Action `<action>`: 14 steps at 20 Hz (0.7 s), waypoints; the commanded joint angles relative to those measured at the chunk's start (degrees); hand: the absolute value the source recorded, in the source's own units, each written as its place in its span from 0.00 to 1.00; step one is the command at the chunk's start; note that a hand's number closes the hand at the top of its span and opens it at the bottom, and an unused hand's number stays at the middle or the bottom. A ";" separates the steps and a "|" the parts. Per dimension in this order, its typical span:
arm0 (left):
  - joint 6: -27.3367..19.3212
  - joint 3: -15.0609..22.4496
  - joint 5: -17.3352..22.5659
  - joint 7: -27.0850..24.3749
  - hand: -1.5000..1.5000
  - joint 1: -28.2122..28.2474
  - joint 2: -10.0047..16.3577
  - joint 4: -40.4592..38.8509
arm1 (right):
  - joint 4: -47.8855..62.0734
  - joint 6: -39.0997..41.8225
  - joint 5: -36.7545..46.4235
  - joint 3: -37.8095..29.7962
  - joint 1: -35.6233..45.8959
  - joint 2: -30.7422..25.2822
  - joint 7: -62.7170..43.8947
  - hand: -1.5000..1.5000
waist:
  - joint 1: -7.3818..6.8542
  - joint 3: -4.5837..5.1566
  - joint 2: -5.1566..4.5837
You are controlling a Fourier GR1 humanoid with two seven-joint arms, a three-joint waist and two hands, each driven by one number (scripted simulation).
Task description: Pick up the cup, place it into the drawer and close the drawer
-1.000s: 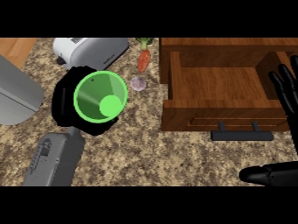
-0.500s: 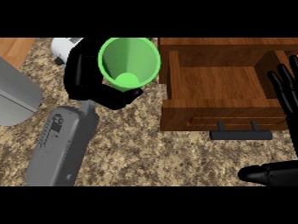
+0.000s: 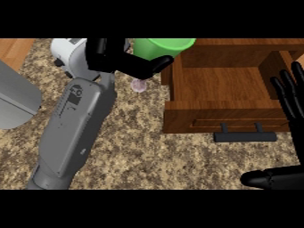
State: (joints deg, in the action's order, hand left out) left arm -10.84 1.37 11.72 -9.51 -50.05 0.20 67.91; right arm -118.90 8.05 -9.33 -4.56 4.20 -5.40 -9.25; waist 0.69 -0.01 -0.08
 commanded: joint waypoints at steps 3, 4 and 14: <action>-5.59 3.51 -0.08 1.58 1.00 -8.99 -0.20 -9.20 | -1.88 -1.62 0.58 1.09 1.12 1.00 -1.71 0.00 | 0.34 0.00 -0.02; -6.98 4.64 0.73 -1.34 1.00 -9.18 -0.20 -11.99 | 0.94 1.56 -2.48 -2.54 0.87 -1.64 0.37 0.00 | 0.52 -0.01 -0.10; -10.22 8.96 9.48 -8.08 1.00 -18.31 -0.20 -29.99 | -1.55 0.59 -0.31 0.24 -1.12 0.15 0.15 0.00 | 1.55 -0.01 -0.30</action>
State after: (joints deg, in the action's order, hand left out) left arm -20.14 9.32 18.95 -15.00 -64.99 0.01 44.92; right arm -117.81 9.19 -9.91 -5.12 4.53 -5.90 -8.26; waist 1.76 -0.03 -0.31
